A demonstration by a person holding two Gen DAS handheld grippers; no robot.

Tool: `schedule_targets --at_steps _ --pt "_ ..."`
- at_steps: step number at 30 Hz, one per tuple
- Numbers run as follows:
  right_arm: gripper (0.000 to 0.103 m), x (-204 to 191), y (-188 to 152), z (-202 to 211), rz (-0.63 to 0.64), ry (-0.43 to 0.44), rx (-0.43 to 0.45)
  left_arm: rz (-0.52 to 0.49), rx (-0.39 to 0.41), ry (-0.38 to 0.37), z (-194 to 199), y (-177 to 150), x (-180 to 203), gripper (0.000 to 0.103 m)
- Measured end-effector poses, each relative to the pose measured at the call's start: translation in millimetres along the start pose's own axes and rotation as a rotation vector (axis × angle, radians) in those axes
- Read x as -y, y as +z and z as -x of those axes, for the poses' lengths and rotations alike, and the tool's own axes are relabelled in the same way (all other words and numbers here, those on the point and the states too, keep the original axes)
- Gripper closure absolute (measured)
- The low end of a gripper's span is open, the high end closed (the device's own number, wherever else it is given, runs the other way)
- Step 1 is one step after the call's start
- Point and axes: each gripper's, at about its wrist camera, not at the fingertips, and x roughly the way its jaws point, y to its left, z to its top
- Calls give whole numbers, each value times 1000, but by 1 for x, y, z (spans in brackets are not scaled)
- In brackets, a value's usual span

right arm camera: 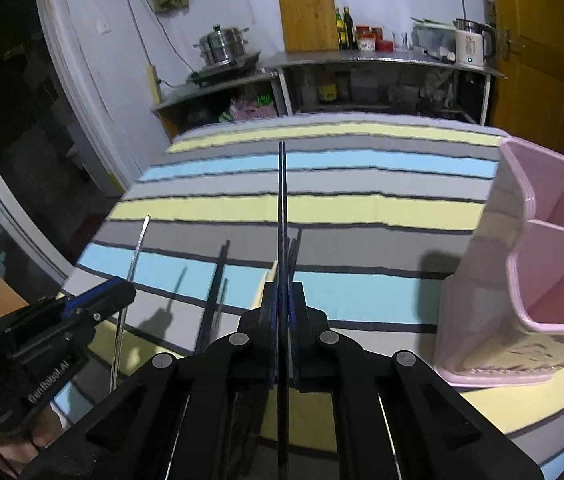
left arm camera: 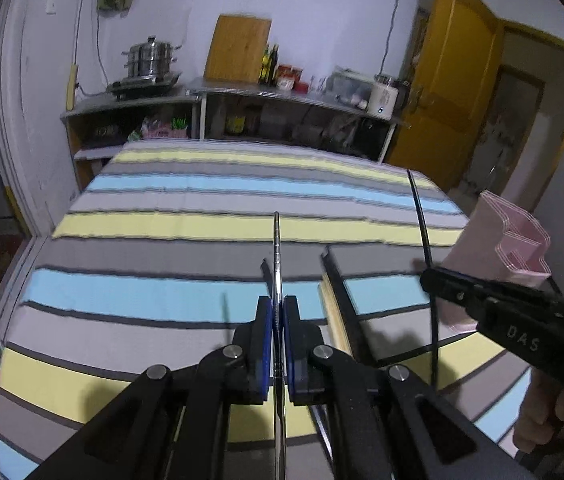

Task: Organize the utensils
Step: 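Lift the held black chopsticks with both tools and carry them over the pink holder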

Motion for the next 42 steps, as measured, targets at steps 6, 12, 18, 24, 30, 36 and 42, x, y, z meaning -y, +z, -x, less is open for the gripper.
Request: schedule_targets --at_steps 6,12,18,24,30,36,42 --pt "98 0 -2 37 -18 19 51 -13 46 -40 38 10 14 98" --pt "98 5 -4 69 -37 18 96 -32 70 -78 64 12 30 98" --pt "98 12 -9 95 -50 17 133 -61 82 -118 81 15 50 98" --pt "98 21 -12 109 -64 14 154 -78 65 -156 84 13 66 98" --pt "98 28 -12 122 -81 9 173 -91 50 -177 83 11 75 98" --pt "98 36 -13 137 -95 11 199 -96 43 -209 82 20 84 98" --pt "98 50 -4 160 -107 4 242 -115 57 -257 82 42 104 98"
